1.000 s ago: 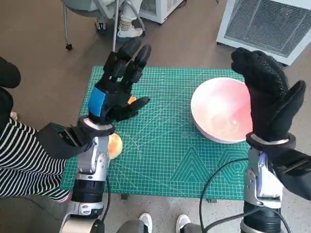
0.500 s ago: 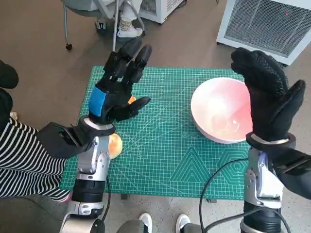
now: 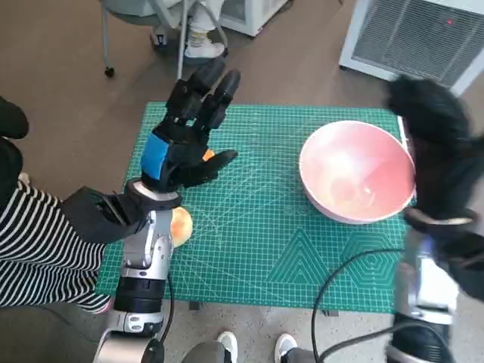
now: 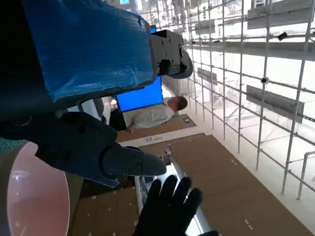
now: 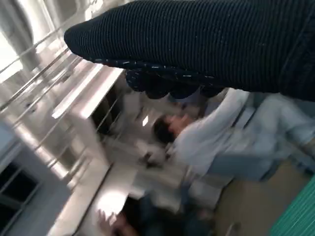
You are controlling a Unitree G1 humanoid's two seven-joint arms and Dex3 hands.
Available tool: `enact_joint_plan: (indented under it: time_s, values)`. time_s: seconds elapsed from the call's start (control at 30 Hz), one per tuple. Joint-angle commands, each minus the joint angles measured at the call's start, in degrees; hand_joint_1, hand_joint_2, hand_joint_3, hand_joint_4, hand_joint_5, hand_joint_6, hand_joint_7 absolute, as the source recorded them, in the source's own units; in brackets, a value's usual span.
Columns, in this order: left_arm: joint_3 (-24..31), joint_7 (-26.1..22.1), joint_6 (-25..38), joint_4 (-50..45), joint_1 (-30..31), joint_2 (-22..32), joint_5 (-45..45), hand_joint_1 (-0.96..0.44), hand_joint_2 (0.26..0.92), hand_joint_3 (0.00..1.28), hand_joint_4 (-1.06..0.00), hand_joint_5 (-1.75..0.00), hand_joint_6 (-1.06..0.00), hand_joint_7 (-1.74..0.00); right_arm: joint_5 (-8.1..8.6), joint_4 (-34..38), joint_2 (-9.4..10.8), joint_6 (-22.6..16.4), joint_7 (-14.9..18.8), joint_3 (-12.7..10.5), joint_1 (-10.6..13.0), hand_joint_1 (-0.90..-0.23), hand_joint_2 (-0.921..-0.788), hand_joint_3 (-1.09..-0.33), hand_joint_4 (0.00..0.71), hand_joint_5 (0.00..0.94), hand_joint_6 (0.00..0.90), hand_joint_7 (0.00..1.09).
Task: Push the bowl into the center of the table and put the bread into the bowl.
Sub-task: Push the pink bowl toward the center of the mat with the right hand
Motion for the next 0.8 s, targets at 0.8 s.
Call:
enact_joint_plan:
  time_s: [0.8]
  values:
    - [0.8, 0.2, -4.9, 3.8, -1.4, 0.6, 1.7, -0.36, 0.921, 0.21, -0.14, 0.00, 0.00, -0.47, -0.76, 42.9, -7.0, -8.2, -7.2, -9.7, -9.7, -0.601, -0.921, -0.917, 0.109, 0.000, -0.001, 0.42]
